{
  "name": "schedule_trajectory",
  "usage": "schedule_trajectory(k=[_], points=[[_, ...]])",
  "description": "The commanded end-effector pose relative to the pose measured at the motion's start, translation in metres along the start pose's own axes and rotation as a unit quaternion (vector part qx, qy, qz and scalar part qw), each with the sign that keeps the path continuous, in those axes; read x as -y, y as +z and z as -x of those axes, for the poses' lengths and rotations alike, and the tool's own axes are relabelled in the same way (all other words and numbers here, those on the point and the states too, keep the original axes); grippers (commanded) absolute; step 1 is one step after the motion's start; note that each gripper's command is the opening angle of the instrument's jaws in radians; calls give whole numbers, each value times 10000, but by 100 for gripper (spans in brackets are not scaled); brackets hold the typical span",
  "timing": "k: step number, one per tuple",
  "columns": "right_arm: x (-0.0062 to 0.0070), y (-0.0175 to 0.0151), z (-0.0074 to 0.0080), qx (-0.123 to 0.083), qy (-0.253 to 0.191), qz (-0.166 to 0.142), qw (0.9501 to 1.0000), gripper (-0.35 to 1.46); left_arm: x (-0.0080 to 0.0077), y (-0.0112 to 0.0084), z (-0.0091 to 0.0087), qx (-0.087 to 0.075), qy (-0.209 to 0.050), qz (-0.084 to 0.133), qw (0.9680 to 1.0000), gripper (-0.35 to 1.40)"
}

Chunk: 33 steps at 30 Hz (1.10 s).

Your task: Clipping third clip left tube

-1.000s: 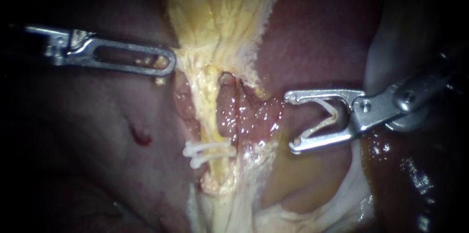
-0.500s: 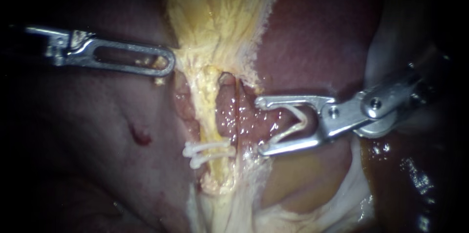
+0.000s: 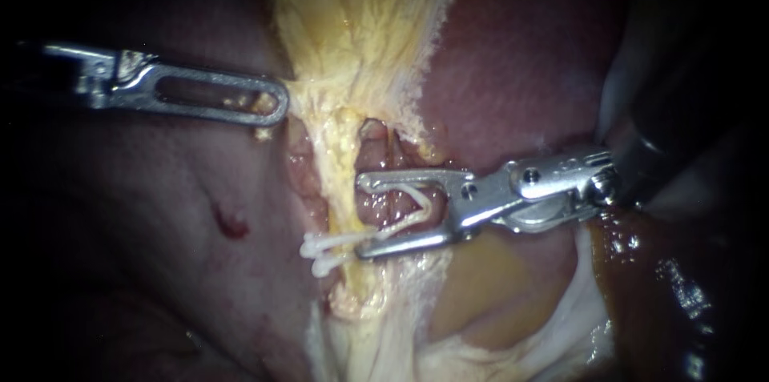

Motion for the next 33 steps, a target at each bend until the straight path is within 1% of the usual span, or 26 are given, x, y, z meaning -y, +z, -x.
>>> schedule_trajectory(k=[1, 2, 6, 9, 11, 13, 17, 24, 28, 33], points=[[-4, 0, 4, 3, 6, 6, 10000, 50, 0, 0, 0, 0, 0, 0, 10000, -35], [-8, -1, 10, 5, 57, 10, 10000, 50, 0, 0, 0, 0, 0, 0, 10000, -35], [-18, -2, 22, 4, 214, 5, 9998, 50, 0, 0, 0, 0, 0, 0, 10000, -35], [-21, -2, 27, 2, 264, -8, 9997, 50, 0, 0, 0, -1, 0, 0, 10000, -35], [-21, -2, 27, -3, 323, -38, 9995, 50, 0, 0, 0, -1, 0, -1, 10000, -35], [-20, -1, 25, -10, 351, -78, 9994, 50, 0, 0, 0, -1, 0, -1, 10000, -35], [-16, 7, 20, -121, 411, -222, 9988, 50, 0, 0, 0, 0, 0, 0, 10000, -35], [-11, 34, 7, -304, 520, -485, 9970, 50, 1, 1, 0, 2, -2, 2, 10000, -35], [-9, 49, 1, -462, 621, -659, 9948, 50, 1, 1, 0, 2, -2, 2, 10000, -35], [-9, 65, -5, -560, 701, -834, 9925, 50, 0, 3, 1, 3, -3, 4, 10000, -35]])
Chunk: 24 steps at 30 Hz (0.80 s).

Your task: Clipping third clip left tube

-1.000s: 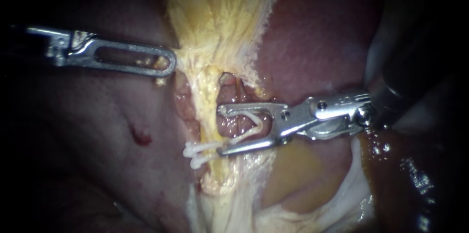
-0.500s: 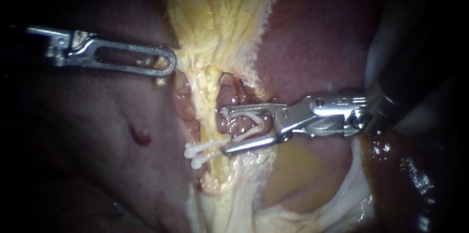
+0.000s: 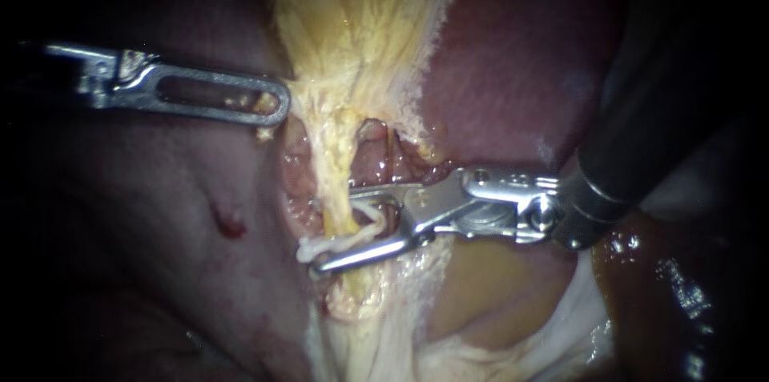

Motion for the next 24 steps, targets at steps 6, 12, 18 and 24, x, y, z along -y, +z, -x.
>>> schedule_trajectory(k=[6, 12, 18, 24], points=[[-3, 15, 2, -203, 241, -260, 9992, 50, 0, 2, 0, 4, 0, 6, 10000, -35], [-6, 21, 3, -456, 473, -450, 9968, 50, -1, 4, 0, 6, 2, 7, 10000, -35], [-12, 20, 3, -589, 565, -471, 9956, 50, -2, 5, -1, 8, 3, 8, 10000, -35], [-23, 9, -10, -838, 714, -340, 9933, 50, -2, 4, -1, 8, 3, 8, 10000, -35]])
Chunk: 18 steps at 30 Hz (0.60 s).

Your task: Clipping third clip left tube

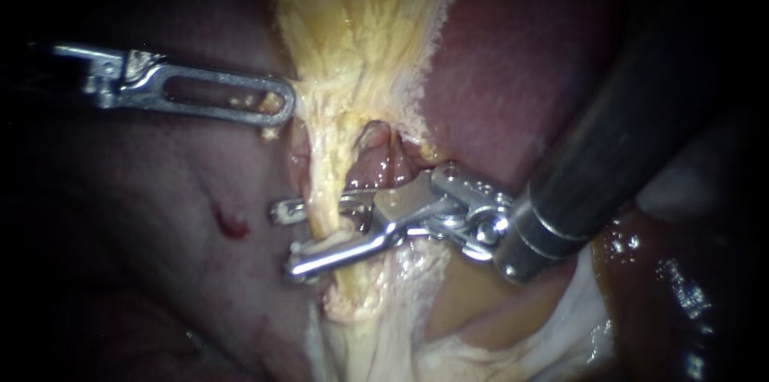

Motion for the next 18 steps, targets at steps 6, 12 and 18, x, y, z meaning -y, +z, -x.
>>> schedule_trajectory(k=[6, 12, 18], points=[[-1, -8, -20, -315, 112, 33, 9994, 50, 0, 0, 0, 0, 0, 0, 10000, -35], [-1, -15, -34, -565, 201, 660, 9960, 50, 1, 0, 0, 1, -1, 1, 10000, -35], [2, -16, -35, -562, 210, 659, 9960, 50, 0, 0, 0, 1, 0, 1, 10000, -35]])
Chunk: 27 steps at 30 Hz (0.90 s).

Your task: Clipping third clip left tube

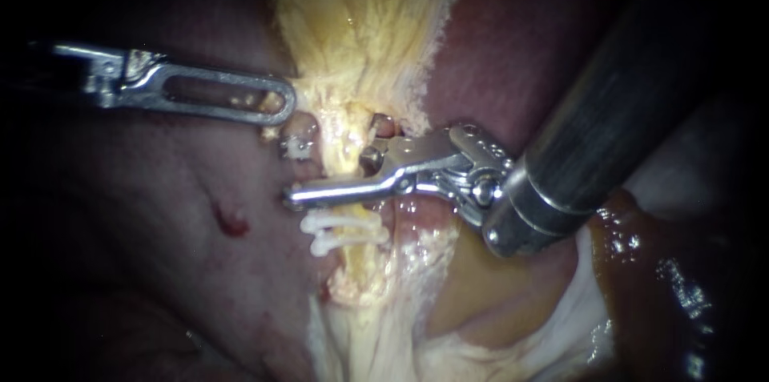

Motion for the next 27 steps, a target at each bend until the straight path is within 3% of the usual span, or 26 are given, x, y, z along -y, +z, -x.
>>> schedule_trajectory(k=[1, 13, 17, 27], points=[[2, -1, 0, 10, 5, -16, 10000, 50, 0, 0, 0, -1, 0, 0, 10000, -35], [47, 8, -10, 108, 76, -347, 9993, 50, -2, 0, 1, -2, 1, -2, 10000, -35], [59, 8, -22, 41, 119, -196, 9997, 50, -3, 0, 1, -2, 1, -2, 10000, -35], [55, 6, -24, -18, 127, -31, 9999, 49, -4, 2, 0, 0, 3, 0, 10000, -35]])
